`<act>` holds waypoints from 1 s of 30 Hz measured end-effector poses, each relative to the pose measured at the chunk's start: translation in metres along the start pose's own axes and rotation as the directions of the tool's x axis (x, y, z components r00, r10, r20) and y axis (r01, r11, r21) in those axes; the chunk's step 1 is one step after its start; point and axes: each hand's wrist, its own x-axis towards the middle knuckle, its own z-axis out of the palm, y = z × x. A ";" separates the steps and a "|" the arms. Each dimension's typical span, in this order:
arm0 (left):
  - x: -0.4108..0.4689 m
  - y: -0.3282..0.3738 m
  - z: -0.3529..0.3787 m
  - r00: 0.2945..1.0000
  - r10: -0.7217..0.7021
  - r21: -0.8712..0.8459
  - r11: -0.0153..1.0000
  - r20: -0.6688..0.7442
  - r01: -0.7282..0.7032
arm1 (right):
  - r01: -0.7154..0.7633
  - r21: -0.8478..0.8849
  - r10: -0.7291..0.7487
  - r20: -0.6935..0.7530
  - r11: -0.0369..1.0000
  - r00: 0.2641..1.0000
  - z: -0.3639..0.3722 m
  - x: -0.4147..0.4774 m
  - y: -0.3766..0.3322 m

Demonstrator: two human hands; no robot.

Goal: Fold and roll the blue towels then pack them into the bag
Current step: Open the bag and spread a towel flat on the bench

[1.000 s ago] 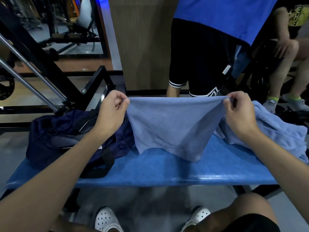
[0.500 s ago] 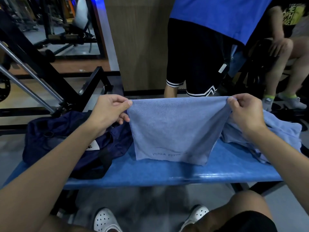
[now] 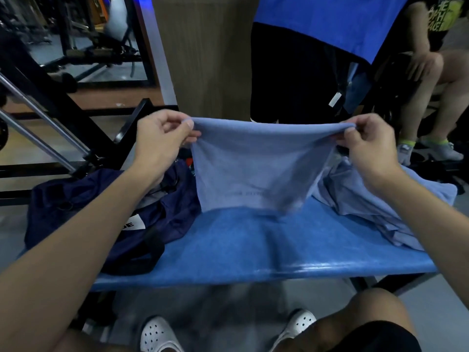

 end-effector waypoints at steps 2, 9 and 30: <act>-0.005 0.000 0.001 0.999 0.049 -0.005 0.999 0.015 -0.049 | 0.011 0.000 -0.011 -0.002 1.000 1.000 -0.004 -0.002 0.002; -0.064 -0.076 -0.003 0.958 -0.172 0.210 0.970 0.229 0.124 | -0.185 -0.176 0.226 0.250 0.967 0.942 -0.004 -0.062 0.053; -0.089 -0.167 -0.082 0.940 -0.248 0.966 0.168 0.233 -0.195 | -0.393 -0.183 0.398 0.709 0.901 0.583 0.201 -0.135 0.040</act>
